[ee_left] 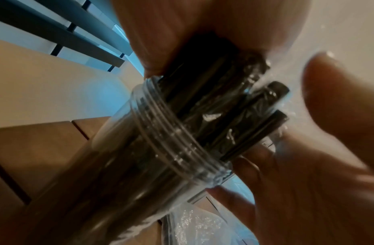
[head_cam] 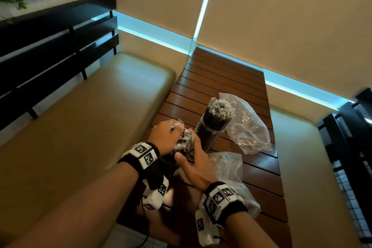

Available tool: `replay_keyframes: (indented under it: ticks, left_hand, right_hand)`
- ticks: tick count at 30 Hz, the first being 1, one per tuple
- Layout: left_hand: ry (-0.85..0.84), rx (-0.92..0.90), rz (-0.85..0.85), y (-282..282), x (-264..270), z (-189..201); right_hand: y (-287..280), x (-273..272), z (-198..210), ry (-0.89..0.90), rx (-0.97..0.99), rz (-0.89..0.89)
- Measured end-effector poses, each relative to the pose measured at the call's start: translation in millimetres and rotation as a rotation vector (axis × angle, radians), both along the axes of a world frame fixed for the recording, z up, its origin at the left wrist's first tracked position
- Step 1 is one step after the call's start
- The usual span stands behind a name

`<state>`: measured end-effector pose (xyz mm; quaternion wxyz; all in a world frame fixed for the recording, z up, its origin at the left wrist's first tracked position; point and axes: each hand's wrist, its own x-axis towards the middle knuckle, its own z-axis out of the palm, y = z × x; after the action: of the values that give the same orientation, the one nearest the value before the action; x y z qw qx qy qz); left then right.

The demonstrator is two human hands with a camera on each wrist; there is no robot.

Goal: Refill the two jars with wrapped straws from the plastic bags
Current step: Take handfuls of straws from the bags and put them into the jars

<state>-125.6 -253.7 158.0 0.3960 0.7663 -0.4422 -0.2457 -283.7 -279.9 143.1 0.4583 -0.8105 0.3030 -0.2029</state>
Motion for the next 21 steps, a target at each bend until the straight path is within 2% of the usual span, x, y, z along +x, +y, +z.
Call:
replay_keyframes:
  ticks: [2, 4, 7, 11, 14, 16, 18, 21]
  left_hand:
    - [0.0, -0.018, 0.018, -1.2, 0.9, -1.5]
    - [0.026, -0.022, 0.015, -3.0, 3.2, -3.9]
    - [0.007, -0.006, 0.011, -6.6, 2.0, -2.1]
    - [-0.005, 0.019, 0.104, -18.1, -11.3, 3.7]
    - [0.073, 0.035, 0.095, -24.9, -21.8, 3.4]
    - [0.109, -0.028, 0.098, -27.0, -26.2, 7.6]
    - [-0.033, -0.14, 0.138, -29.8, -30.7, 22.9]
    - [-0.394, -0.387, 0.132, -31.3, -48.4, 62.8]
  right_hand:
    - [-2.3, -1.9, -0.4, 0.079, -0.087, 0.035]
    - [-10.5, -0.7, -1.1, 0.135, -0.093, 0.039]
    - [-19.1, -1.3, -1.8, 0.13, -0.111, 0.025]
    - [-24.7, -13.7, -6.5, 0.158, -0.116, -0.165]
    - [-35.4, -35.0, -4.3, 0.228, -0.232, -0.322]
    - [-44.4, -52.1, 3.4, 0.232, -0.26, -0.454]
    - [-50.9, -70.3, 10.7, 0.219, -0.232, -0.589]
    - [-51.9, -91.6, 12.3, 0.227, -0.181, -0.743]
